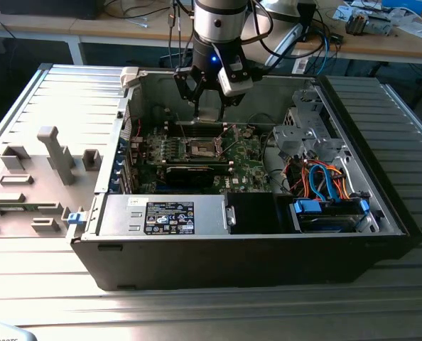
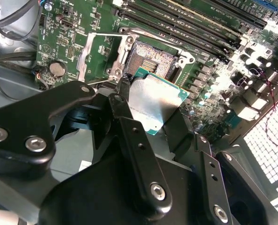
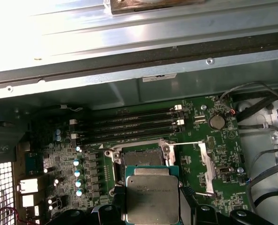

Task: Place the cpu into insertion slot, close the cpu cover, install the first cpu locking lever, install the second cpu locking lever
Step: 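Place the cpu into insertion slot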

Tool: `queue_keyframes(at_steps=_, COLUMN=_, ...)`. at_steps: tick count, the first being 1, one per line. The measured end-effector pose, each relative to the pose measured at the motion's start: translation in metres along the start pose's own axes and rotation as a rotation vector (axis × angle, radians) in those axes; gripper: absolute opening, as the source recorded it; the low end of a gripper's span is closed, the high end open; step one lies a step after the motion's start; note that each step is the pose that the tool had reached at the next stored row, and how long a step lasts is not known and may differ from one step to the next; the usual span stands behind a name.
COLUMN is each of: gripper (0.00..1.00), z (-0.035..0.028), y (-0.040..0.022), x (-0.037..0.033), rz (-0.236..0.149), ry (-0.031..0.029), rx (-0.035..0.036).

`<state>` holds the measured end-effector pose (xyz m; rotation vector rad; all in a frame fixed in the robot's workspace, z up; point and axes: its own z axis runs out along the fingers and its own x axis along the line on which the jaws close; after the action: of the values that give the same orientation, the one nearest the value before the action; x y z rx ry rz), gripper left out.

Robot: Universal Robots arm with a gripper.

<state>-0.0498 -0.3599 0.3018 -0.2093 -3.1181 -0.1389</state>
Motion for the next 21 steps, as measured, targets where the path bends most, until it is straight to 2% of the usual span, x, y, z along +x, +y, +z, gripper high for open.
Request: queue_keyframes(at_steps=21, gripper=0.54, z=0.0001, y=0.0000, x=0.0000, rz=0.051, ry=-0.0045, rx=-0.0010)
